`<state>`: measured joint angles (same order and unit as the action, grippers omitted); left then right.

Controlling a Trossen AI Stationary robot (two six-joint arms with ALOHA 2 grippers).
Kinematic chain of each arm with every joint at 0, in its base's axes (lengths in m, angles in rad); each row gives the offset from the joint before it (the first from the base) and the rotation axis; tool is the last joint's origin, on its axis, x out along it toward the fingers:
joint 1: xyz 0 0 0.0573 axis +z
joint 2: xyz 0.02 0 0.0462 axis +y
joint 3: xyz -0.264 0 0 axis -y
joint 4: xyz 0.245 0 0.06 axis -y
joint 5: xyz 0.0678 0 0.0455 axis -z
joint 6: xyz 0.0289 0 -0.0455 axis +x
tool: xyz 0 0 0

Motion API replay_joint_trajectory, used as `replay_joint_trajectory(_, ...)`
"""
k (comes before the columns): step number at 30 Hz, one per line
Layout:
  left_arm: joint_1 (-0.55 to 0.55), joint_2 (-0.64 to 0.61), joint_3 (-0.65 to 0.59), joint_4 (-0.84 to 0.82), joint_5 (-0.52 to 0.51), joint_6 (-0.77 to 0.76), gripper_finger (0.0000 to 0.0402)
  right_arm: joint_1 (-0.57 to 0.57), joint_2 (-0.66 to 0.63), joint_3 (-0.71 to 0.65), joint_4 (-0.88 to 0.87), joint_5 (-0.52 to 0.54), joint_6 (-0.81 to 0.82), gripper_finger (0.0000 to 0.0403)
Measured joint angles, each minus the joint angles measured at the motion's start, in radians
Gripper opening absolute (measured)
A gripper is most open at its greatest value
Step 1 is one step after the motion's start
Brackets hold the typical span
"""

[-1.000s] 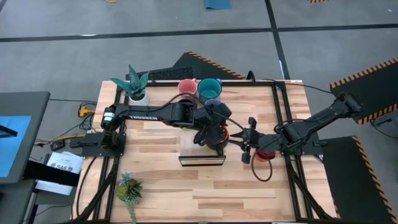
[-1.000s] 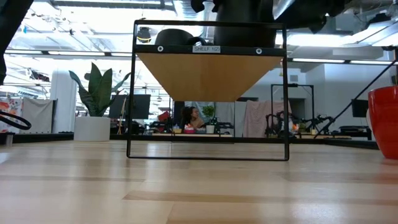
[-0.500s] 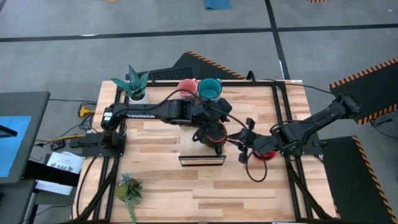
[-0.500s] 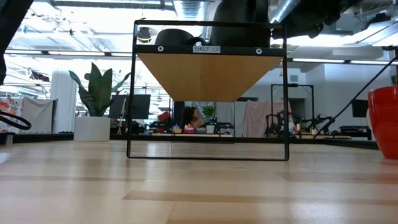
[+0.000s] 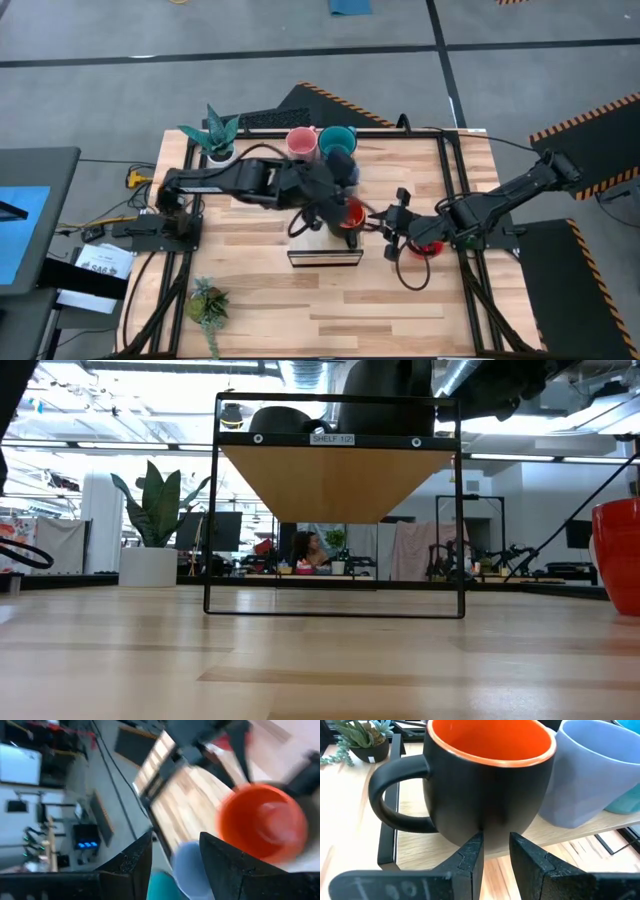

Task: Place coffee mugs
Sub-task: Put the black orange mug on the shelf, then put the red mug on the shelf

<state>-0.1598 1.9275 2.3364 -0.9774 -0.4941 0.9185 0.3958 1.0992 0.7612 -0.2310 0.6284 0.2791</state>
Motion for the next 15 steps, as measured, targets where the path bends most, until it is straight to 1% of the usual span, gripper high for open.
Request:
replay_joint_trajectory(2, -0.009, -0.026, -0.003, -0.045, -0.008, -0.07, 0.0149, 0.0, 0.0, 0.0, -0.003, 0.0, 0.0, 0.0119)
replay_joint_trajectory(7, -0.003, -0.115, -0.002, -0.222, 0.011, -0.324, 0.0149, -0.002, -0.002, 0.0, -0.027, 0.0, 0.0, 0.0119)
replay_joint_trajectory(9, -0.001, -0.145, -0.003, -0.291, 0.052, -0.415, 0.0149, -0.006, -0.002, 0.0, -0.027, 0.0, 0.001, 0.0119)
replay_joint_trajectory(11, 0.004, -0.173, -0.003, -0.324, 0.112, -0.483, 0.0149, -0.009, -0.002, 0.0, -0.027, 0.0, 0.0, 0.0119)
replay_joint_trajectory(13, 0.004, -0.198, -0.003, -0.358, 0.16, -0.535, 0.0148, -0.015, -0.002, 0.0, -0.027, 0.0, 0.001, 0.0119)
replay_joint_trajectory(15, -0.003, -0.226, -0.029, -0.358, 0.19, -0.563, 0.0144, -0.02, -0.004, 0.0, -0.027, 0.0, 0.001, 0.0119)
